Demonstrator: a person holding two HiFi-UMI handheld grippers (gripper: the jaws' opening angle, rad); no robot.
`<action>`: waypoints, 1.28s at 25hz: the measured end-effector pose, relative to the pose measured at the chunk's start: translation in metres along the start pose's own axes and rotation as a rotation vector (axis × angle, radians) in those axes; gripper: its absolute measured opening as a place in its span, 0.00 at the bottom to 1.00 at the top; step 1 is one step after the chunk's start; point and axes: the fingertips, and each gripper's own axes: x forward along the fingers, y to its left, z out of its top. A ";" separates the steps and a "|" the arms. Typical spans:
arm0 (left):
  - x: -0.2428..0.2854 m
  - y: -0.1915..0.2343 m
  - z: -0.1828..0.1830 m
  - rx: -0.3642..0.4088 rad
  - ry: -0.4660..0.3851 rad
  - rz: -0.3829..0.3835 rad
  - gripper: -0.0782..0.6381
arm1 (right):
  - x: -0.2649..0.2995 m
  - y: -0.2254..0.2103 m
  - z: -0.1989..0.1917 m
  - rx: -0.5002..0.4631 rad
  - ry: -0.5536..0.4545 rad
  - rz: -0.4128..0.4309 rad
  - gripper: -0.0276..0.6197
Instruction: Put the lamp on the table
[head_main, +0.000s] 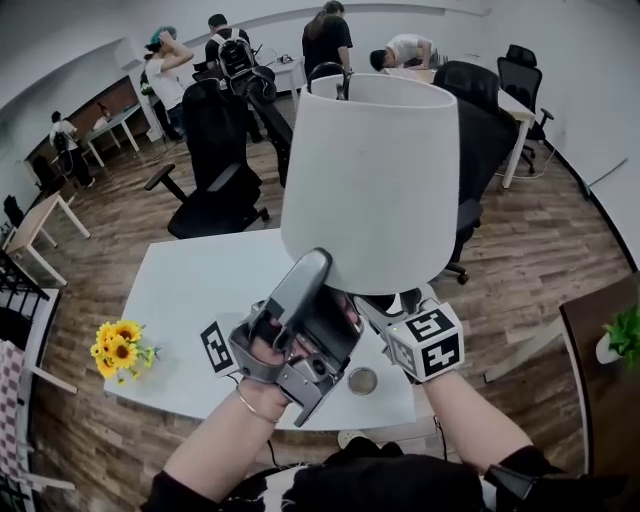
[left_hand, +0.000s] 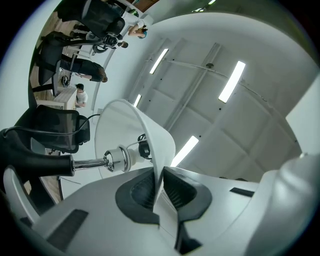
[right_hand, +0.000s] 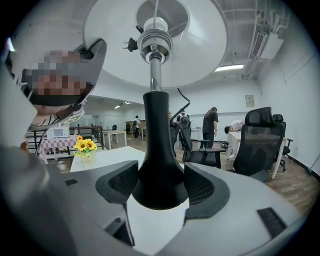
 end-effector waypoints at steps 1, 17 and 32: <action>0.002 0.006 0.003 0.000 0.002 -0.004 0.14 | 0.004 -0.004 -0.001 0.006 0.005 0.001 0.50; 0.016 0.099 0.053 0.026 -0.012 -0.032 0.14 | 0.072 -0.075 -0.019 0.043 0.074 0.040 0.50; -0.003 0.164 0.081 0.171 -0.109 0.096 0.14 | 0.141 -0.092 -0.054 0.026 0.136 0.274 0.51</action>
